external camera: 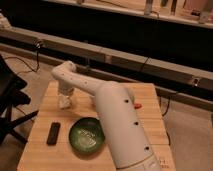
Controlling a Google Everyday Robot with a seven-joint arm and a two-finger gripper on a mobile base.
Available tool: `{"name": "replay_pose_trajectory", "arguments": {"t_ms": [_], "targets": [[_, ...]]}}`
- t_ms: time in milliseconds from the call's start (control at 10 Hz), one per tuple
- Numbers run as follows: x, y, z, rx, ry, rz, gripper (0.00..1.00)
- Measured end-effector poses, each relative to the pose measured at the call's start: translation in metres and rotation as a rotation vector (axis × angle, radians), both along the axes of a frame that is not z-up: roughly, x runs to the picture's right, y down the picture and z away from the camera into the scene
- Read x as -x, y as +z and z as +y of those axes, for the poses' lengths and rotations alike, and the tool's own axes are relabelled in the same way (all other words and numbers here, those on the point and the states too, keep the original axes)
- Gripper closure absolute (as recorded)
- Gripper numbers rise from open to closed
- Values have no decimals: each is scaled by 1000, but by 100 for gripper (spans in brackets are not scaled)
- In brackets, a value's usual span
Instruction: Place the white sponge in the ceramic bowl
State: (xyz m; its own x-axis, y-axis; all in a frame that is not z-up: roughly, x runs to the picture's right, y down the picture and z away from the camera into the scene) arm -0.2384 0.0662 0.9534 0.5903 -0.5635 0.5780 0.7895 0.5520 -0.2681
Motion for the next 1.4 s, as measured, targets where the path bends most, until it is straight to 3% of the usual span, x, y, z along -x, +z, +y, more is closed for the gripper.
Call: {"name": "replay_pose_trajectory", "arguments": {"t_ms": [400, 700, 800, 1400], "targets": [[14, 3, 5, 11, -22, -29, 20], [9, 7, 11, 28, -15, -26, 20], [9, 8, 13, 31, -14, -21, 24], [10, 6, 12, 40, -3, -13, 92]]}}
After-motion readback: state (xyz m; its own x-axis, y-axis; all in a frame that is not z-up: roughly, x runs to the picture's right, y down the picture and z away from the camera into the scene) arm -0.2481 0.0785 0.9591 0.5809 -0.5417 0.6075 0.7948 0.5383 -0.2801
